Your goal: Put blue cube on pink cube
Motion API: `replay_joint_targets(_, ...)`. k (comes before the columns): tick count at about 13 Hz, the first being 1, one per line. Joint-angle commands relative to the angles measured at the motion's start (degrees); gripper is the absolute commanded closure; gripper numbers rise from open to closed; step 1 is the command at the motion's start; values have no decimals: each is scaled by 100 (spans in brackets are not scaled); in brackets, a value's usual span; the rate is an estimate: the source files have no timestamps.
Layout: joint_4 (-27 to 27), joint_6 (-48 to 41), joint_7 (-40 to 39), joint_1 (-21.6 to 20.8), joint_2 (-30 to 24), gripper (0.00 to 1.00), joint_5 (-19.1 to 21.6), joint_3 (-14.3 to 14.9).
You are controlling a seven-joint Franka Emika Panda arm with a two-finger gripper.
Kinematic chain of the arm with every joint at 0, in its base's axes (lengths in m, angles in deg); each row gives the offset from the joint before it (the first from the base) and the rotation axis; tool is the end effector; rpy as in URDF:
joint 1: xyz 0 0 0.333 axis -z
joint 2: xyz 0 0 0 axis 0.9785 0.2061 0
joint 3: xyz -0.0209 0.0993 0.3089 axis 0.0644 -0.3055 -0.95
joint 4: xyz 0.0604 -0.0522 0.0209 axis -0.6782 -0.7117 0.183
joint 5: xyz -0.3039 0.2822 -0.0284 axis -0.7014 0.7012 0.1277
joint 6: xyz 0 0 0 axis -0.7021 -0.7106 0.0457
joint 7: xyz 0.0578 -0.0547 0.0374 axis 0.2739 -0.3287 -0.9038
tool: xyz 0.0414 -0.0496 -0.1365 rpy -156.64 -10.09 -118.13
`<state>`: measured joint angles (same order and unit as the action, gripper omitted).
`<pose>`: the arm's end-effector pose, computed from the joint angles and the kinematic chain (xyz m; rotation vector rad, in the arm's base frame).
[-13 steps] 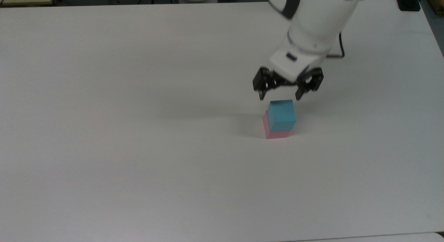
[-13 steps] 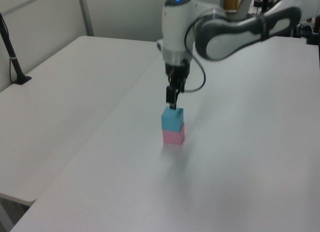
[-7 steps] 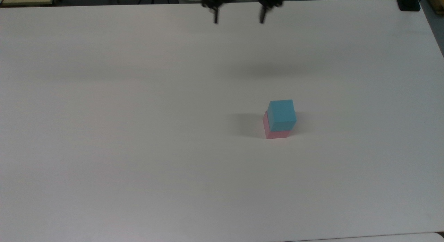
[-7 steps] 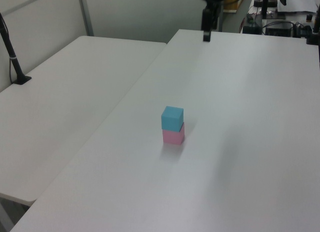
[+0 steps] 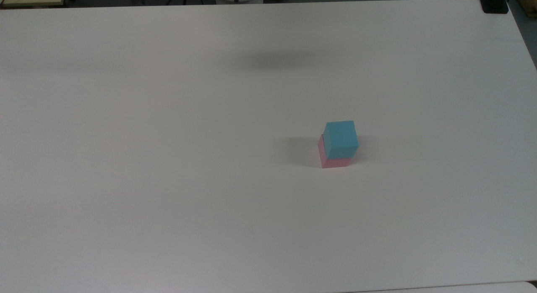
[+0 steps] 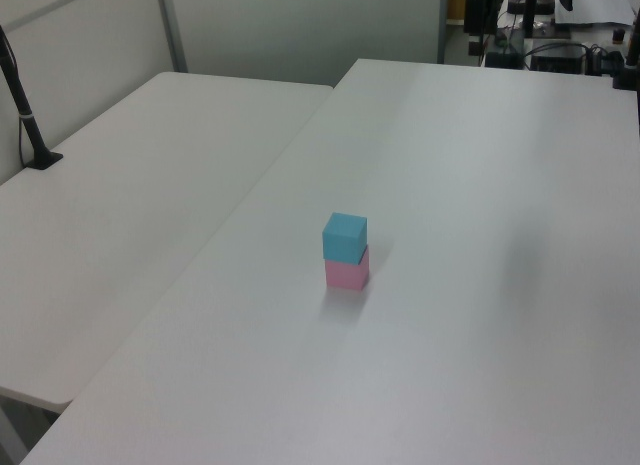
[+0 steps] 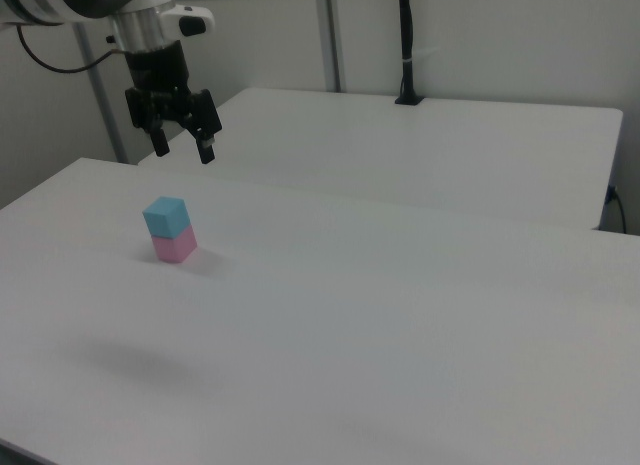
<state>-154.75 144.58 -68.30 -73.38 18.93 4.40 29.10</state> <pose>0.5767 0.0104 0.6029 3.0795 -0.0478 -0.0147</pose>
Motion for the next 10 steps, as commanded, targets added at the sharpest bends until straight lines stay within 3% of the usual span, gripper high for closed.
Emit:
replay_joint_targets(1, -243, 146, -95, 151, -196, 0, 121, 18)
replay_joint_targets(7, -155, 94, -183, 231, -179, 0, 182, 36)
replay_joint_targets(10, -155, 33, -183, 231, -214, 0, 376, 194)
